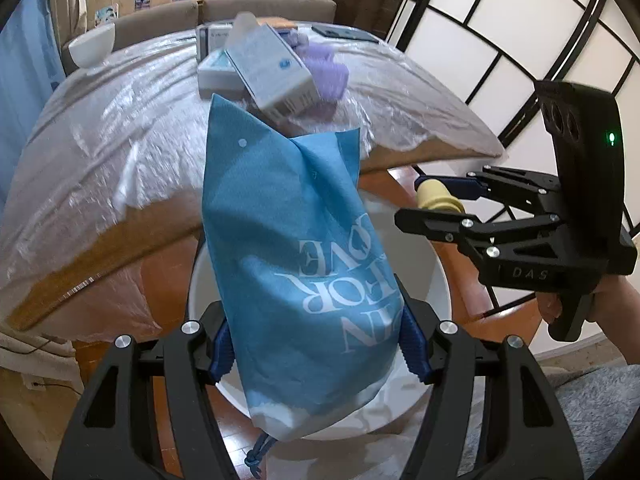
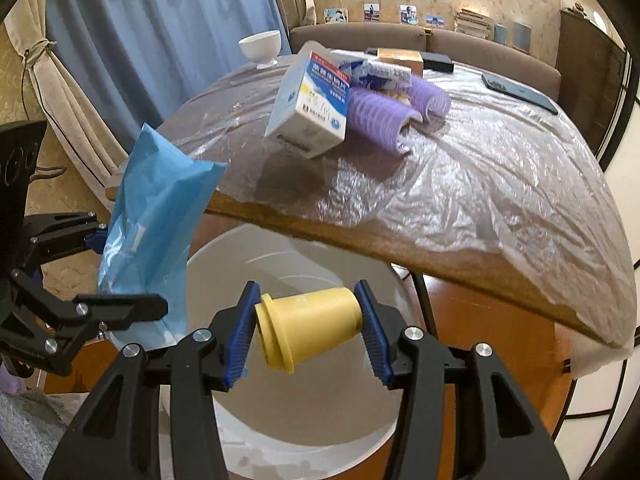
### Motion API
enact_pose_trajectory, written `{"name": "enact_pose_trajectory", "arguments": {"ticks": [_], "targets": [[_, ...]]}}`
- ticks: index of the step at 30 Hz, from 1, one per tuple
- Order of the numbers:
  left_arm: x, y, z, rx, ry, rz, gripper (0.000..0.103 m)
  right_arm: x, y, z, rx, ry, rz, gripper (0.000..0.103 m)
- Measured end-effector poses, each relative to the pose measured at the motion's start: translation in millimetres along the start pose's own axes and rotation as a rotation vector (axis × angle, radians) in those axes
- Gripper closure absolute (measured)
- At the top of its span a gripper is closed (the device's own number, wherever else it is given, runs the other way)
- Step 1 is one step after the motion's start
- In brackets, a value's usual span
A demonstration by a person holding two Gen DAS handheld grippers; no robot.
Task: Collect trash
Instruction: 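Carry the blue bag and yellow cup with both tools over the white bin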
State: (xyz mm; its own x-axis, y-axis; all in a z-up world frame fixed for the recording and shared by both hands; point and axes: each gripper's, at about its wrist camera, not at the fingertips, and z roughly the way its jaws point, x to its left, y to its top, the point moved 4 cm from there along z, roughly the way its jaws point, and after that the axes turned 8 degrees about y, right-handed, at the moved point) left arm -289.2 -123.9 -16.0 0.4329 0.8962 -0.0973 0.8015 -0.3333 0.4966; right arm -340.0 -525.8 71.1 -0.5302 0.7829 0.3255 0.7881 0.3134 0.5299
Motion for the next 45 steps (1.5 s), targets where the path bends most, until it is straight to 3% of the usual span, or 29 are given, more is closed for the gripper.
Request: {"name": "enact_pose_trajectory", "arguments": {"ticks": [22,45], "targets": [[-7,-22,57,0.102,0.032,0.024,0.037,-16,-35,32,0.077,-0.018,0.08,0.055],[-15,-23,103,0.16,0.062,0.046,0.037,-26,-44,60,0.143,-0.046,0.082,0.055]]}}
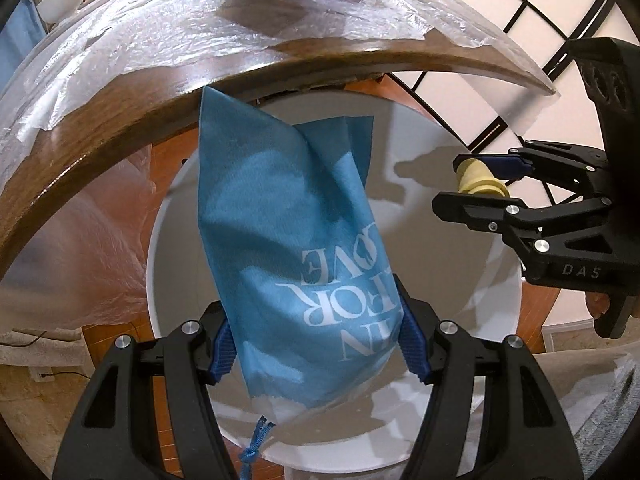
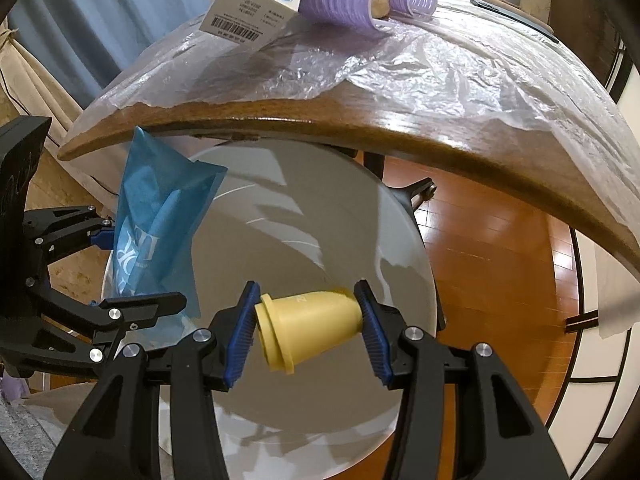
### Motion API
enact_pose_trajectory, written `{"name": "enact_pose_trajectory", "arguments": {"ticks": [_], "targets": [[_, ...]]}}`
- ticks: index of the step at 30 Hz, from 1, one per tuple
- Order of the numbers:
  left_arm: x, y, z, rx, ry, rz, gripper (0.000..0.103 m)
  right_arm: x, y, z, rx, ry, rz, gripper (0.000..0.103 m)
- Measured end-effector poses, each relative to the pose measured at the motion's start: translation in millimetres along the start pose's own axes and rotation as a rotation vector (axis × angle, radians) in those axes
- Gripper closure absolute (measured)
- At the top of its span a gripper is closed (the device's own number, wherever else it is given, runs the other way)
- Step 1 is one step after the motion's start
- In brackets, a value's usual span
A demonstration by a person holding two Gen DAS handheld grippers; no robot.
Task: Collect trash
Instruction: 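Carry the blue bag and yellow cup with both tools over the white bin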
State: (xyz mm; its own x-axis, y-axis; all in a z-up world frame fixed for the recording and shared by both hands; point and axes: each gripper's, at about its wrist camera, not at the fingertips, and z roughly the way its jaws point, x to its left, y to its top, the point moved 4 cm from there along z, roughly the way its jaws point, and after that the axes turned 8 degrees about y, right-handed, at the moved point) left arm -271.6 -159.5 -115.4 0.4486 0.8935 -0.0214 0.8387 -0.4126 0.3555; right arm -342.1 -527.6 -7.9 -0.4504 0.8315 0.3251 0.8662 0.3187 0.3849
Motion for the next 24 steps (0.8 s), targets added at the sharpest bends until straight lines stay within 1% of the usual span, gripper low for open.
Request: {"name": "enact_pose_trajectory", "arguments": {"ticks": [4,6,9,17,24], "targets": [[-2,0,9,0.006,0.008,0.008,0.037,2,0,5,0.008,-0.003,0.005,0.055],[3,-6,9,0.009,0.012,0.011,0.037,2,1,4,0.011,-0.004,0.005,0.055],[2,-7,13,0.014,0.015,0.011,0.037,2,1,8,0.015,-0.005,0.009,0.055],[-1,-6,16,0.02,0.027,0.016,0.037,1,0,11,0.02,0.0,0.013,0.055],[0,-4,10,0.024,0.032,0.014,0.037,-1,0,13,0.023,-0.001,0.012,0.055]]}}
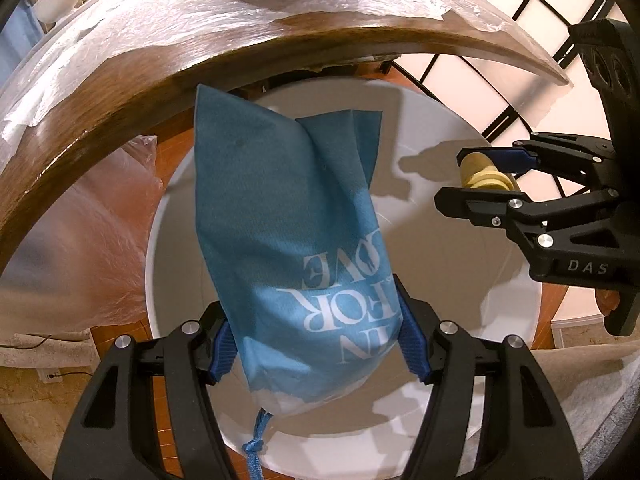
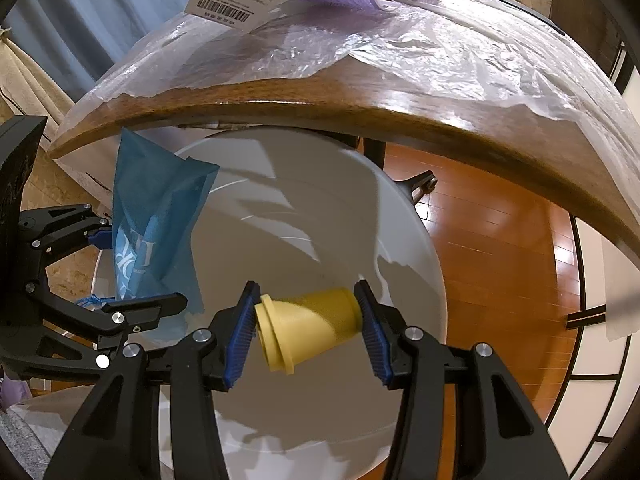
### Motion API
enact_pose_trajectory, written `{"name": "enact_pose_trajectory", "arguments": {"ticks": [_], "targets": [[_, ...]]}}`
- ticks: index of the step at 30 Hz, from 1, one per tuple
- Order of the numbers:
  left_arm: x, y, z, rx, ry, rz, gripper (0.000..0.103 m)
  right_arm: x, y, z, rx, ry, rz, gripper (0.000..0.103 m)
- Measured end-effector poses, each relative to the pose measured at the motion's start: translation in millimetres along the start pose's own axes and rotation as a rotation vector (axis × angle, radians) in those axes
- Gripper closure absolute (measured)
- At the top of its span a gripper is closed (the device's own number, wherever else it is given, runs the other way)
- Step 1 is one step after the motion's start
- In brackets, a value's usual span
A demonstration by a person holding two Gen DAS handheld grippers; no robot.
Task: Collect trash
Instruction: 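Carry the blue bag and yellow cup with both tools over the white bin, then open both tools to drop the blue bag and yellow cup into the bin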
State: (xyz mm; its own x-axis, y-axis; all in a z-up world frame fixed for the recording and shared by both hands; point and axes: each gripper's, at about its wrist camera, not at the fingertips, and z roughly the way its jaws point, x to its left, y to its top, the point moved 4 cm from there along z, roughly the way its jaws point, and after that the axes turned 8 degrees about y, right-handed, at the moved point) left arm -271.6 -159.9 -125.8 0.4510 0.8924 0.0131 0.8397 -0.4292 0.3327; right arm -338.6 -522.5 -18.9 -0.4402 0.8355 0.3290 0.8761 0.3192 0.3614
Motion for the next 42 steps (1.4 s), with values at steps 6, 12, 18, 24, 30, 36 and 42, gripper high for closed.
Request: {"name": "enact_pose_trajectory", "arguments": {"ticks": [6,12,18,24,30,36,42], "targets": [[1,0,-1,0.006,0.004,0.003,0.037,-1,1,1,0.002,0.0,0.001,0.055],[0,2,0,0.01,0.008,0.007,0.037,-1,1,2,0.01,0.003,0.002,0.055],[0,3,2,0.015,0.011,0.013,0.037,-3,0,6,0.016,0.006,0.008,0.055],[3,4,4,0.02,0.006,0.007,0.037,-4,-1,9,0.021,0.004,0.009,0.055],[4,4,5,0.023,0.007,0.009,0.037,-4,-3,9,0.026,0.001,0.014,0.055],[5,4,5,0.025,0.013,0.01,0.036,-4,-2,11,0.028,-0.002,0.016,0.055],[6,3,3,0.019,0.022,0.002,0.027,-4,-2,10,0.026,-0.004,0.016,0.055]]}}
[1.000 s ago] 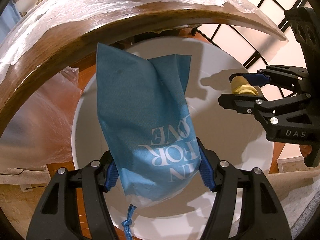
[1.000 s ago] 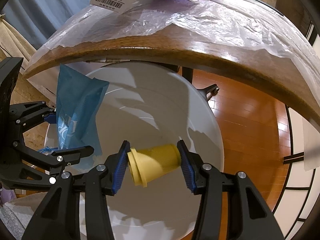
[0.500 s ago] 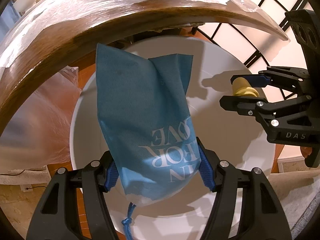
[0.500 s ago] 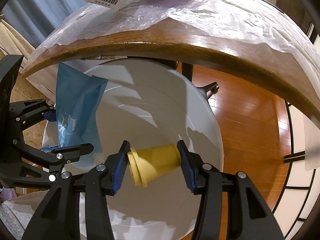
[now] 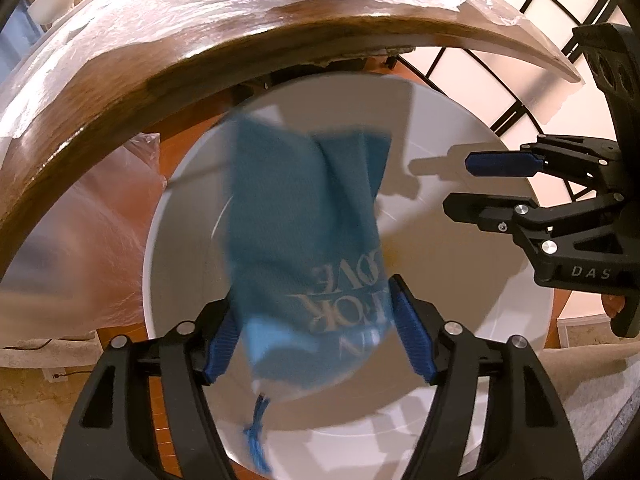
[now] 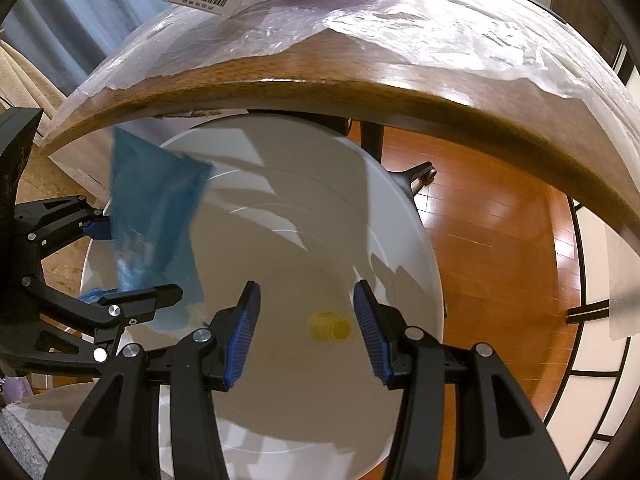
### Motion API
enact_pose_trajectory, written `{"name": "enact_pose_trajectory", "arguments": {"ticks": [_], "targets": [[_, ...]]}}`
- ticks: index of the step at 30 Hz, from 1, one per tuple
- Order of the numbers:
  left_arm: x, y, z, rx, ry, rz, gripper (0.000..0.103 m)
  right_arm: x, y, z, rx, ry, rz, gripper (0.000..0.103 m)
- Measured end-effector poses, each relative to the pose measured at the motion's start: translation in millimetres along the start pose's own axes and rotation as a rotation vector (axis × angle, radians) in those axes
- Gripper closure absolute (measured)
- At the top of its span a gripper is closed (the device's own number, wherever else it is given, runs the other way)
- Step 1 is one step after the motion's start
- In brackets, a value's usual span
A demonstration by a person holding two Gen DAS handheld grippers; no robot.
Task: Collect trash
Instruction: 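Open both tools to drop the blue bag and yellow cup into the bin, then move both tools back over the cluttered table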
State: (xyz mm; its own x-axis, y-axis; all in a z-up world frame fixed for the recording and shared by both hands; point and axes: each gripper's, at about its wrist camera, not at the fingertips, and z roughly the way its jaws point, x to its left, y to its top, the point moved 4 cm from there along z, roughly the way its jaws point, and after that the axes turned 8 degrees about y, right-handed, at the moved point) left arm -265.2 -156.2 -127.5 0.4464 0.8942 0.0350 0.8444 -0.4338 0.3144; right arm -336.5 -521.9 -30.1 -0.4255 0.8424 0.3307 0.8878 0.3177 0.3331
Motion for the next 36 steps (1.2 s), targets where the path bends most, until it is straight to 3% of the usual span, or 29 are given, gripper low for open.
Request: {"name": "enact_pose_trajectory", "arguments": {"ticks": [1,4,7,10,14,17,19,25,28,31,33,36], "targets": [[0,0,-1,-0.002,0.002,0.0,0.019,0,1,0,0.0,-0.001,0.001,0.055],[1,1,-4,-0.013,0.008,0.001,0.014,-1,1,-4,-0.007,-0.003,0.006,0.054],[2,2,-8,-0.021,0.008,-0.004,0.011,0,4,-12,-0.032,-0.007,0.005,0.04],[2,3,-21,-0.048,0.001,-0.009,0.011,3,7,-28,-0.073,-0.017,-0.015,0.033],[-1,4,-60,-0.141,-0.004,-0.01,0.011,10,15,-62,-0.16,-0.065,-0.067,0.018],[2,10,-90,-0.225,-0.009,-0.007,0.011,15,27,-101,-0.292,-0.174,-0.115,0.004],[5,18,-117,-0.306,-0.005,-0.013,0.001,17,35,-123,-0.373,-0.232,-0.145,0.004],[19,51,-142,-0.401,-0.024,-0.051,0.001,12,64,-151,-0.483,-0.278,-0.128,0.004],[26,65,-139,-0.398,-0.012,-0.084,0.001,11,76,-147,-0.472,-0.326,-0.135,0.004],[37,84,-126,-0.375,-0.052,-0.13,0.001,14,85,-133,-0.428,-0.332,-0.203,0.004],[42,91,-121,-0.364,-0.101,-0.164,0.001,14,89,-121,-0.365,-0.277,-0.247,0.004],[49,102,-112,-0.344,-0.148,-0.21,0.001,16,93,-110,-0.355,-0.234,-0.288,0.004]]}}
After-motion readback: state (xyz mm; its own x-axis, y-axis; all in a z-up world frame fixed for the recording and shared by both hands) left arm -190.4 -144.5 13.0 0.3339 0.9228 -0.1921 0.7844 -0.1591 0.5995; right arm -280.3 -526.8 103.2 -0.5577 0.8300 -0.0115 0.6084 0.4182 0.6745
